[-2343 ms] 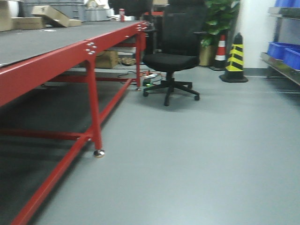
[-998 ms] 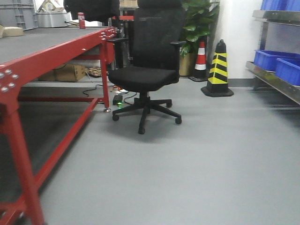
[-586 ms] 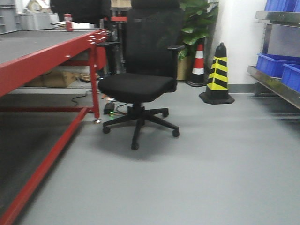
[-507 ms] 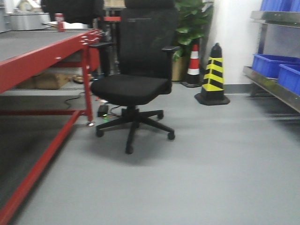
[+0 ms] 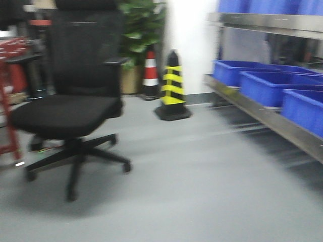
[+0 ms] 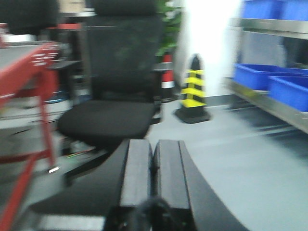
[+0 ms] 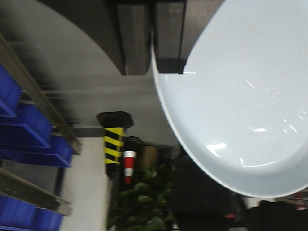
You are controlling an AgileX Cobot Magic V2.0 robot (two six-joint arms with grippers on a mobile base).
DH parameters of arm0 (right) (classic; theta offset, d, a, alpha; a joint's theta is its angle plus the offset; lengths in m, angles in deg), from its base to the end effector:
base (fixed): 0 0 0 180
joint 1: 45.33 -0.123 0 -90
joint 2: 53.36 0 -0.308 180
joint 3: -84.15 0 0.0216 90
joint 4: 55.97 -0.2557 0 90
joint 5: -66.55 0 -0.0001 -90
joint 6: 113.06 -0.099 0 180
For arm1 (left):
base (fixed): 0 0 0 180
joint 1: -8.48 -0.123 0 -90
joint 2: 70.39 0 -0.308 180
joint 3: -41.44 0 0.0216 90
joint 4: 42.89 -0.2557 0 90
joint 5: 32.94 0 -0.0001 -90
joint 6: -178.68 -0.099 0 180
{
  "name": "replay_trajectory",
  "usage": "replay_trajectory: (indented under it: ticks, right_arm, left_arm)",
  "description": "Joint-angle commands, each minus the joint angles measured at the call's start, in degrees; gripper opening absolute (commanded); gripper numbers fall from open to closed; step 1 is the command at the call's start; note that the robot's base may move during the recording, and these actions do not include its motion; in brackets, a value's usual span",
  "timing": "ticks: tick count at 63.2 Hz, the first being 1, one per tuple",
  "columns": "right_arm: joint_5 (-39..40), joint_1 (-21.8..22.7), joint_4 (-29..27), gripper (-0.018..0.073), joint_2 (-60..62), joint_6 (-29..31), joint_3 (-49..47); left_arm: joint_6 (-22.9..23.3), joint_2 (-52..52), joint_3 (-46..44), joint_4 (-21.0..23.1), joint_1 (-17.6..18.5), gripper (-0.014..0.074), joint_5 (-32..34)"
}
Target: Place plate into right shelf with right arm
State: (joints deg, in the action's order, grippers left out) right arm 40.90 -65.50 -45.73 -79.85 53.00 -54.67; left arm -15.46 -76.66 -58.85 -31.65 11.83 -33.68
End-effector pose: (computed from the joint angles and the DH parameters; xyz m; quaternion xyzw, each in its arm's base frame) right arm 0.0507 0.0105 0.3723 -0.0713 0.7216 0.1208 0.6780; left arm 0.0461 -0.0030 0.2017 0.0383 0.6854 -0.0037 0.7271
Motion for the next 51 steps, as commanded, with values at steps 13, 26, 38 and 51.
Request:
replay_trajectory:
  ticks: [13,26,38,51]
  right_arm:
    - [5.31,0.27,0.86,0.0054,-0.45,0.46,-1.66]
    - [5.31,0.27,0.86,0.0054,-0.45,0.46,-1.66]
    - [5.31,0.27,0.86,0.0054,-0.45,0.46,-1.66]
    - [5.31,0.27,0.86,0.0054,-0.45,0.46,-1.66]
  left_arm:
    - [0.14,0.63,0.44,0.12,-0.10,-0.0047,5.11]
    - [0.14,0.63,0.44,0.12,-0.10,-0.0047,5.11]
    - [0.14,0.63,0.44,0.12,-0.10,-0.0047,5.11]
    - [0.14,0.63,0.44,0.12,-0.10,-0.0047,5.11]
